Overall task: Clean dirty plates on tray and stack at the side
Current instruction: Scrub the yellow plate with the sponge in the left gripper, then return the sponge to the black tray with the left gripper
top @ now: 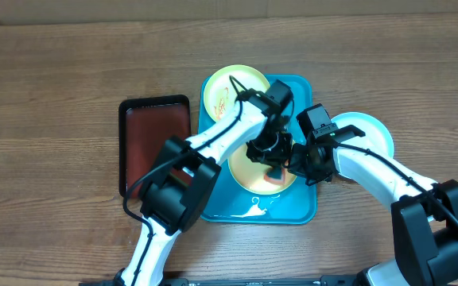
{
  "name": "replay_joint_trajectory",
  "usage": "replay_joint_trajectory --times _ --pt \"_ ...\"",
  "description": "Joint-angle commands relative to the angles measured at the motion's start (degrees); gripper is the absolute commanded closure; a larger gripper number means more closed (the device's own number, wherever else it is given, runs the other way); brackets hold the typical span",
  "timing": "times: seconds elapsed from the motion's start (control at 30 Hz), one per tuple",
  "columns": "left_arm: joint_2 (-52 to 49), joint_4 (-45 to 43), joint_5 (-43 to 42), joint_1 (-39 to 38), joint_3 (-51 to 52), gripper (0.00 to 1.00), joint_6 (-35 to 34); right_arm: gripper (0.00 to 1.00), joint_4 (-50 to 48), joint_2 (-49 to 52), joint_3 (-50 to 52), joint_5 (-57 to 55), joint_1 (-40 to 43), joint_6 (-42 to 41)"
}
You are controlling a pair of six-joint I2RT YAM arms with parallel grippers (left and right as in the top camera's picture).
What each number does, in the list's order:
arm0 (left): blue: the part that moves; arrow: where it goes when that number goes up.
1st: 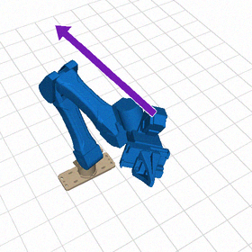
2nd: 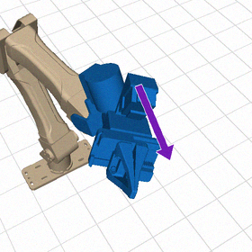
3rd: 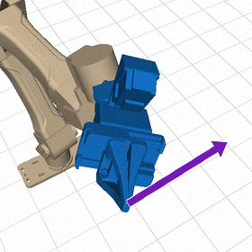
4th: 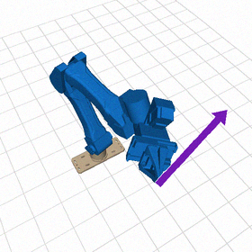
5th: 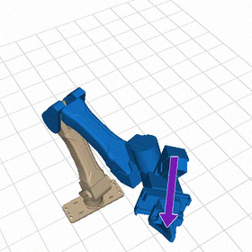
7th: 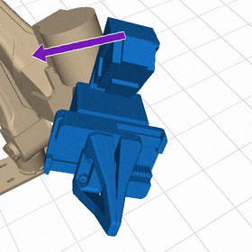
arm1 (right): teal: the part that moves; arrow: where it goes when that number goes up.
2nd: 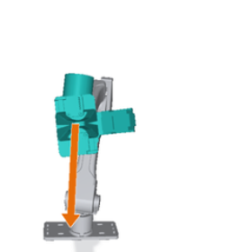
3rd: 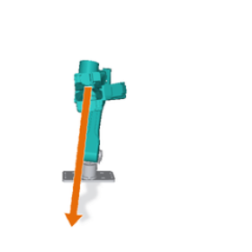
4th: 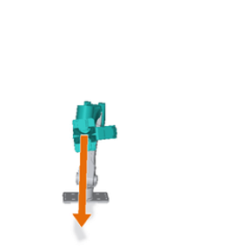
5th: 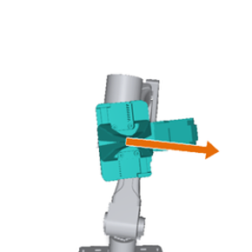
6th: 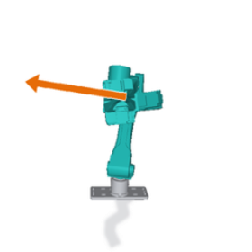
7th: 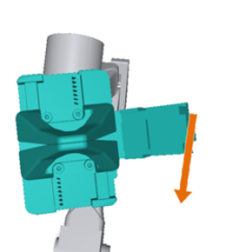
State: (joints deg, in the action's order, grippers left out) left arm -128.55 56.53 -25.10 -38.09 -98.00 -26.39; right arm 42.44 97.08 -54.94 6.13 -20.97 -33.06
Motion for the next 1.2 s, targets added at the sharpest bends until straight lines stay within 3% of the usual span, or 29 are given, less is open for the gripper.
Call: replay_joint_trajectory --times 0.0,0.1,0.3,0.6,0.83,0.93,1.17 --pt "-1.5 2.2 -1.2 0.7 0.7 0.96 -0.2 0.96 -0.2 0.7 0.2 -0.9 -0.1 0.0" --pt "-1.5 7.1 6.6 2.6 0.7 0.96 -4.2 0.96 -0.2 0.7 0.2 -0.9 -0.1 0.0" --pt "1.1 14.3 14.4 7.1 0.6 0.96 -4.5 0.96 -0.2 0.7 0.2 -0.9 -0.1 0.0" --pt "20.6 16.7 18.4 11.4 0.6 0.96 -1.8 0.96 0.1 0.7 0.2 -0.9 -0.1 0.1" --pt "31.0 21.0 32.0 21.1 1.5 0.96 -1.7 0.96 0.2 0.7 0.2 -1.0 -0.1 3.2" --pt "30.3 19.3 33.3 25.2 5.5 0.96 -1.2 0.96 -0.2 0.7 0.2 -1.0 -0.1 3.3" --pt "27.4 5.0 32.4 30.7 22.0 0.96 0.3 0.96 1.5 0.7 -1.2 -1.0 -0.1 3.7"
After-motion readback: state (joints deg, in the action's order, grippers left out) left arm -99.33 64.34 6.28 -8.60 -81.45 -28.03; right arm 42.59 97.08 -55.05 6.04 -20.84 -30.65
